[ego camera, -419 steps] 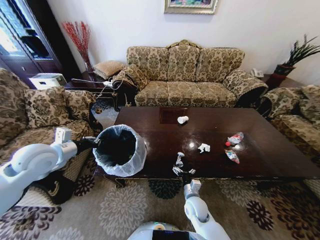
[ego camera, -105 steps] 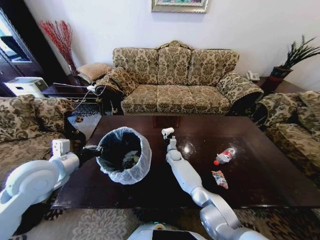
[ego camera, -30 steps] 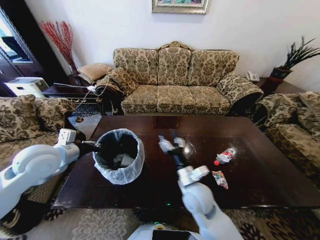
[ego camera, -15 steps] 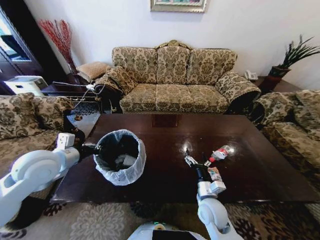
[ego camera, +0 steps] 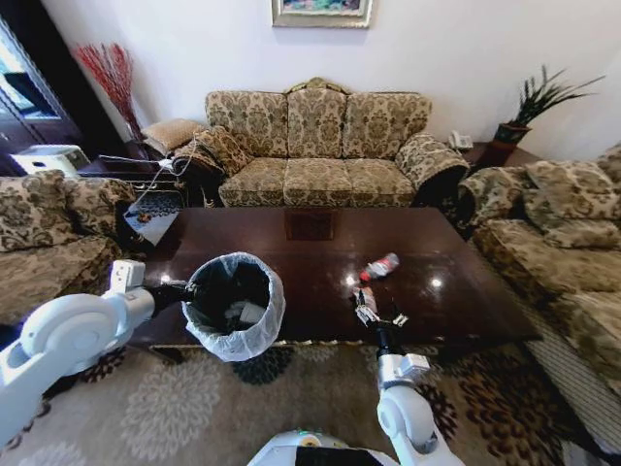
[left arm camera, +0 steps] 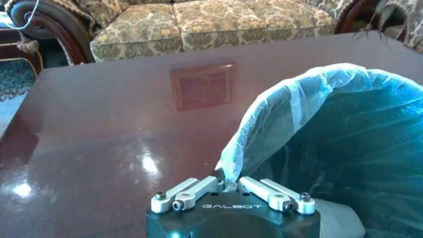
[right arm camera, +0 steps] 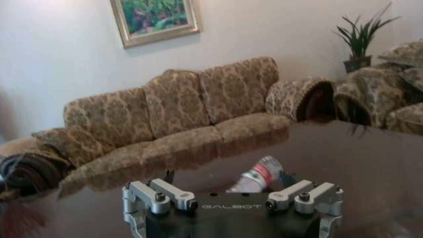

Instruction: Move to the front of the table and place the trash on the table into the trash bin.

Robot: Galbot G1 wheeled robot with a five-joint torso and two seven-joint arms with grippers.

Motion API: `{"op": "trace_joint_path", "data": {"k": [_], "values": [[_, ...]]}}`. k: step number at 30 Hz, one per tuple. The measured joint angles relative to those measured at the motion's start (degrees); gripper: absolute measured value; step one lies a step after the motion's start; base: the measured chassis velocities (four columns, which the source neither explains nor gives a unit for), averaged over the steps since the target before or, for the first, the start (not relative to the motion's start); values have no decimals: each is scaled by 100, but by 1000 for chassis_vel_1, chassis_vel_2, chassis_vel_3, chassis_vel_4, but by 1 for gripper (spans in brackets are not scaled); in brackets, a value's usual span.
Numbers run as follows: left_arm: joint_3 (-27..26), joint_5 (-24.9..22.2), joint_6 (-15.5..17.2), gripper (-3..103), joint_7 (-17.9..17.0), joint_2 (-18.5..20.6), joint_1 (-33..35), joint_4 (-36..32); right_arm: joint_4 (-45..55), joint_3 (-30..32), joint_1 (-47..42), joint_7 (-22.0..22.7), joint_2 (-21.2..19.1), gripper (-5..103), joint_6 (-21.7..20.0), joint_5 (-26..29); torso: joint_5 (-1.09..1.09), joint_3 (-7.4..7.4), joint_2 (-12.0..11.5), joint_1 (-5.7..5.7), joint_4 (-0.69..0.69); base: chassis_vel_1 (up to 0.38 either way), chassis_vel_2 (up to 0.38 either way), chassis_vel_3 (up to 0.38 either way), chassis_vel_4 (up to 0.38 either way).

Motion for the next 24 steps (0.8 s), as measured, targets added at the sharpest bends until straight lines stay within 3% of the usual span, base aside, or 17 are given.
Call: {"op": "trace_joint_path", "data": {"k": [5,16,21,24], "values": [[23,20,-6,0,-1,-52,1,-46,-469,-45,407,-103,61,100,-194,40,-16,7,-8,14,1,-1,-34,7,13],[40,41,-13,0,4,-124,15,-128,-1746,-92,1493,-6,340,100,-546,-26,-2,4,-7,7,2,7,40,2,-42],[46,53,-17,0,7,-138,25,-144,-2149,-63,1740,53,379,101,-657,50,-6,4,-6,7,1,0,0,0,0],[46,57,-32,0,7,-137,27,-152,-2306,-59,1822,33,411,92,-734,146,-10,4,-6,9,2,0,0,0,0]]}}
